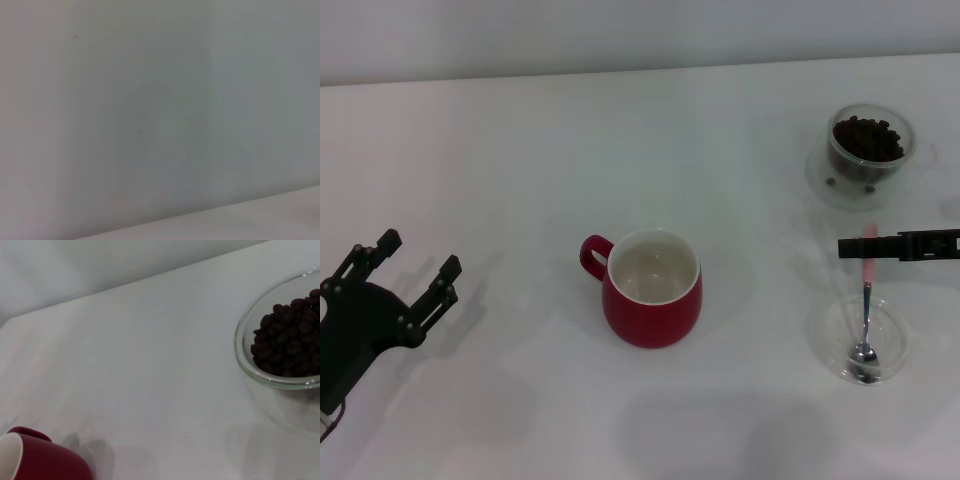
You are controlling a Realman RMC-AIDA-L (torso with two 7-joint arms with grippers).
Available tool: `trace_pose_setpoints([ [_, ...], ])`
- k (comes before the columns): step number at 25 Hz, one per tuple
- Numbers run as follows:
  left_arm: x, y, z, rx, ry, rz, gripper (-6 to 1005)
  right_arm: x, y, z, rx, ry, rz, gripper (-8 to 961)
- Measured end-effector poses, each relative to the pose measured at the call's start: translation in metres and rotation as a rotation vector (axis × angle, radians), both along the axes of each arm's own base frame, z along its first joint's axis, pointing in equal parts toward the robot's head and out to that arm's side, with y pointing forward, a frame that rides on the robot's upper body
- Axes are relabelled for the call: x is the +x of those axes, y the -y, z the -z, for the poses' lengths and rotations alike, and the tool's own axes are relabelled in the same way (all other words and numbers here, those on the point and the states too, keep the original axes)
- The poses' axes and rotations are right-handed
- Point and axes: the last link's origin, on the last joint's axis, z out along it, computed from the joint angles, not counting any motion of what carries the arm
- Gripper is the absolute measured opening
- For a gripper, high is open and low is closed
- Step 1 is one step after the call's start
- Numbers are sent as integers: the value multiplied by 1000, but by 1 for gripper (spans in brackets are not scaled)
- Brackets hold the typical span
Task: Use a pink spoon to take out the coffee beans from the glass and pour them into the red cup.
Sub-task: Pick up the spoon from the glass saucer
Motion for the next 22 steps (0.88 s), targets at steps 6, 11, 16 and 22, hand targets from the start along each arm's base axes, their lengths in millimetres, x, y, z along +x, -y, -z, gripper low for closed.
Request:
trace_pose_setpoints([
  [6,0,0,0,-1,0,1,771,-2,0,0,-1,-25,21,519],
  [11,0,0,0,0,0,1,770,-7,-3,-1,-8,-53,33,448],
  [16,-1,-1,-2,3,-5,3,770,-11,-7,0,-34,-48,36,340],
  [22,-1,-1,-2,3,-6,4,772,-16,-11,5,-60,-25,16,321],
])
